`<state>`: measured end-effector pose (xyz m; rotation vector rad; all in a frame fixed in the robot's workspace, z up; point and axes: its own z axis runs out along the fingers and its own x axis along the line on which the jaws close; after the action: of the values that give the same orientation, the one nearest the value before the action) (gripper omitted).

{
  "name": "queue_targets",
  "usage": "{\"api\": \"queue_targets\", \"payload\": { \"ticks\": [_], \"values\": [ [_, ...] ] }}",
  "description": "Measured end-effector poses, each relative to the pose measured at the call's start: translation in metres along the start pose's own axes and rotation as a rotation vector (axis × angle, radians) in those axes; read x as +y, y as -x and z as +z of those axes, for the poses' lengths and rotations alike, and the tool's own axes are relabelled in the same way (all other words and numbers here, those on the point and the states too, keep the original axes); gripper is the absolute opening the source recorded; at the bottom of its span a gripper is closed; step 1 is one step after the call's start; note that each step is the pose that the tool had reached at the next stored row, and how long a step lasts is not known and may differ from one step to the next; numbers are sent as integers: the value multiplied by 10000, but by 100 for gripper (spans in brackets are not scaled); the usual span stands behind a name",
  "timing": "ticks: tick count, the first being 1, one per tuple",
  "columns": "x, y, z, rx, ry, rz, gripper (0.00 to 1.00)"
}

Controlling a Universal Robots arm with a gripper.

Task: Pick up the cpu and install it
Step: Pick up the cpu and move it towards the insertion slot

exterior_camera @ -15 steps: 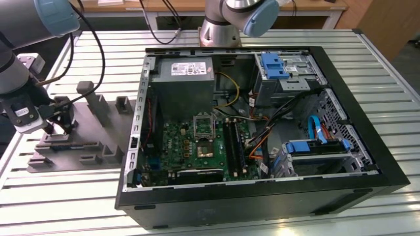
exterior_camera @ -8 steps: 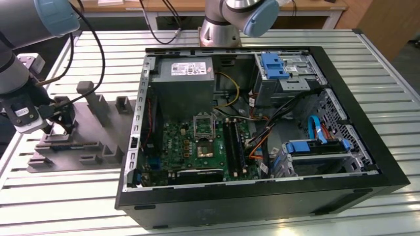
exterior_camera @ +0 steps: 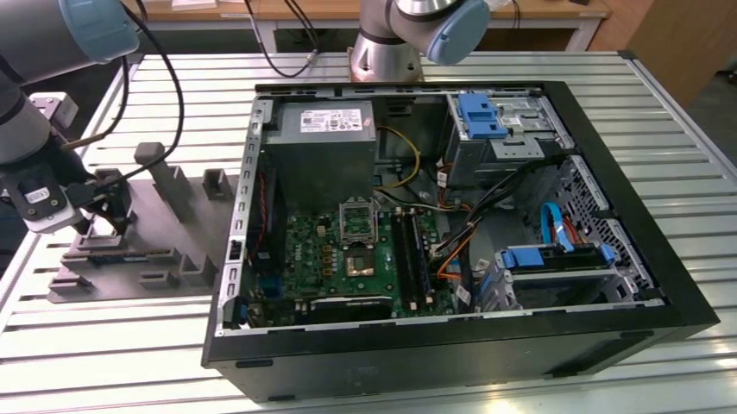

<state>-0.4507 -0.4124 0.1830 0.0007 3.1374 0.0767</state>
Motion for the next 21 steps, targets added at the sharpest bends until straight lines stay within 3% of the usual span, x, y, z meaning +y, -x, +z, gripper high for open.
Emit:
{"api": "queue_targets", "payload": {
  "ticks": [10,17,21],
  "values": [
    [0,-4,-10,-6,-21,0,58],
    [0,-13,-8,-121,-91,-6,58],
    [0,-16,-8,-141,-91,-7,58]
  ]
}}
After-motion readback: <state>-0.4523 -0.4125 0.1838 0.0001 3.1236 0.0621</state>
